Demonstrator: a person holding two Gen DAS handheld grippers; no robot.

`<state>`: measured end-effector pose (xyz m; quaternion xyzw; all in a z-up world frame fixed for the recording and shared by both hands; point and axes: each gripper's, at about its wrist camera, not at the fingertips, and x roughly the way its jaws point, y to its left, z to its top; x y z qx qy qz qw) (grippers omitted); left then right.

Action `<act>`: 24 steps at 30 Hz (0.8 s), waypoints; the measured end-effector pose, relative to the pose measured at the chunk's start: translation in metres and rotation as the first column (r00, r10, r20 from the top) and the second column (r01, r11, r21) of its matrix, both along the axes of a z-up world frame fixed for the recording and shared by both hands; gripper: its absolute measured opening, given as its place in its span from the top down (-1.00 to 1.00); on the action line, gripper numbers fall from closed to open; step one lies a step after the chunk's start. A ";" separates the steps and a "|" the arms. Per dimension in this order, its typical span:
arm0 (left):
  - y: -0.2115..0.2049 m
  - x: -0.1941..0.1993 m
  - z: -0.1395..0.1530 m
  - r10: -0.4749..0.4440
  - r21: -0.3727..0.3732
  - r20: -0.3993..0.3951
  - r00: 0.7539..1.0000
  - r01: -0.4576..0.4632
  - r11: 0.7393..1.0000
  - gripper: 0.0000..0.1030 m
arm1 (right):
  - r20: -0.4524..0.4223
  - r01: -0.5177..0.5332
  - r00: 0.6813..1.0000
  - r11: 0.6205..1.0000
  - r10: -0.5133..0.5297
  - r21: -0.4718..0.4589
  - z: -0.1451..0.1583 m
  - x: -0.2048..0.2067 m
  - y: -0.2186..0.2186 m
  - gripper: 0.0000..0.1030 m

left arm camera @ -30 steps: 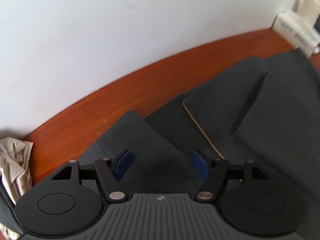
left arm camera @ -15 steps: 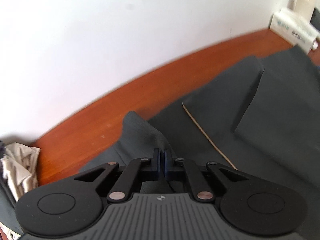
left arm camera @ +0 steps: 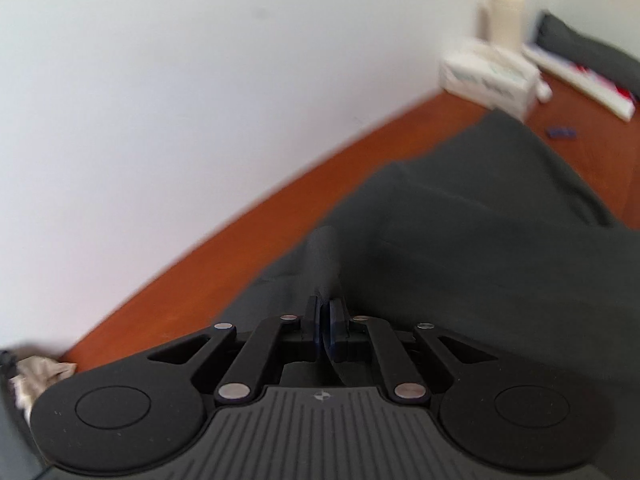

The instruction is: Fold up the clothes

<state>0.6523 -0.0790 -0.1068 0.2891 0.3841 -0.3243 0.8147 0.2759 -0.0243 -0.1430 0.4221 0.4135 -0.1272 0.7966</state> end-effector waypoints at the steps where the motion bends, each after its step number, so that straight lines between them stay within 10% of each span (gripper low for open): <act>1: -0.004 0.000 -0.006 -0.004 0.006 -0.017 1.000 0.004 1.000 0.60 | -0.004 0.010 1.000 1.000 -0.010 0.009 -0.002 -0.001 -0.001 0.82; 8: 0.010 0.003 0.001 -0.033 0.050 -0.009 0.999 0.033 0.998 0.00 | 0.001 0.031 1.000 0.998 -0.031 -0.050 0.004 -0.003 0.008 0.44; 24: 0.126 0.035 0.018 -0.001 0.108 0.005 1.000 0.000 0.994 -0.23 | 0.024 0.019 1.000 0.987 -0.016 -0.158 0.021 0.003 0.020 0.27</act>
